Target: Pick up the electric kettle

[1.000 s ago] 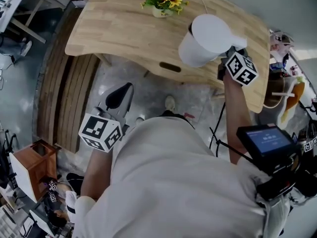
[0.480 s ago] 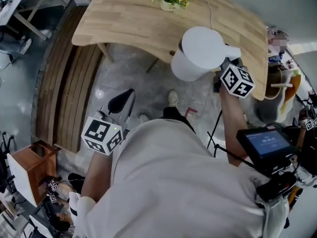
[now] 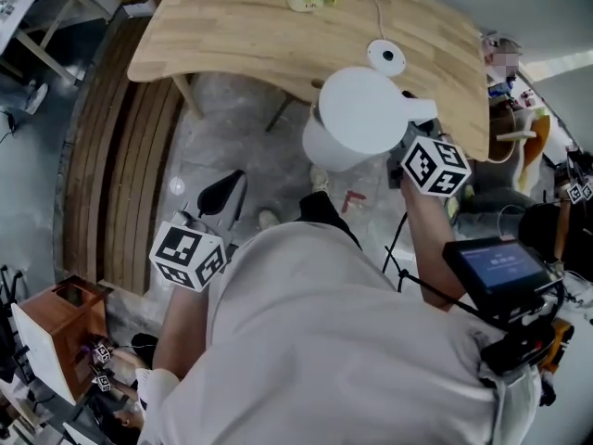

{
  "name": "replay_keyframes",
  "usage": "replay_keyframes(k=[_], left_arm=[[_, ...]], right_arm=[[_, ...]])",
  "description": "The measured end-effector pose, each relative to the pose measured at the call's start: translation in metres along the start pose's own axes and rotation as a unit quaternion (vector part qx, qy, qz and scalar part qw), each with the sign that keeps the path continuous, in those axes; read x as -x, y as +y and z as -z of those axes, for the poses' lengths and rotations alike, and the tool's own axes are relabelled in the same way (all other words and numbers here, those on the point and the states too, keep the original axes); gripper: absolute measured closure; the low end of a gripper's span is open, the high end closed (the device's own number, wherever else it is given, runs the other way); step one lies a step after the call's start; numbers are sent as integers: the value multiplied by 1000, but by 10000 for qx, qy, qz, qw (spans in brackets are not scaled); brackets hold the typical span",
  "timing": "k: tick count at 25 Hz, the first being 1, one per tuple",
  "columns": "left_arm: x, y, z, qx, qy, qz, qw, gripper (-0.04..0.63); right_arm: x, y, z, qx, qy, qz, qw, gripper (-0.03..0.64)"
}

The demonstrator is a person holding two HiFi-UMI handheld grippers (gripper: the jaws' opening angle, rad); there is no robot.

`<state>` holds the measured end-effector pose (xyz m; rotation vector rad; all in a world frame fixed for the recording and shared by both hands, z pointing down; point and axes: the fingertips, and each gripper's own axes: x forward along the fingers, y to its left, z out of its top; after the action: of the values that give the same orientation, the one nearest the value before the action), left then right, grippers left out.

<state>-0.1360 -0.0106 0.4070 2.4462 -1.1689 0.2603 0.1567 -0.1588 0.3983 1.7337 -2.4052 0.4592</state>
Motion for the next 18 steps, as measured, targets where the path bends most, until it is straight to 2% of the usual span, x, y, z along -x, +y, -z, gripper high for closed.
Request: replay_keyframes(k=[5,18], left_arm=[[18,-8,6,-50,-47,140,9999,588],[40,-5,20,-94,42,190,9998,588]], right_arm=[[34,25,6,41,-17,-24,10000,517],[58,60,27,74,81,-160,9998,517]])
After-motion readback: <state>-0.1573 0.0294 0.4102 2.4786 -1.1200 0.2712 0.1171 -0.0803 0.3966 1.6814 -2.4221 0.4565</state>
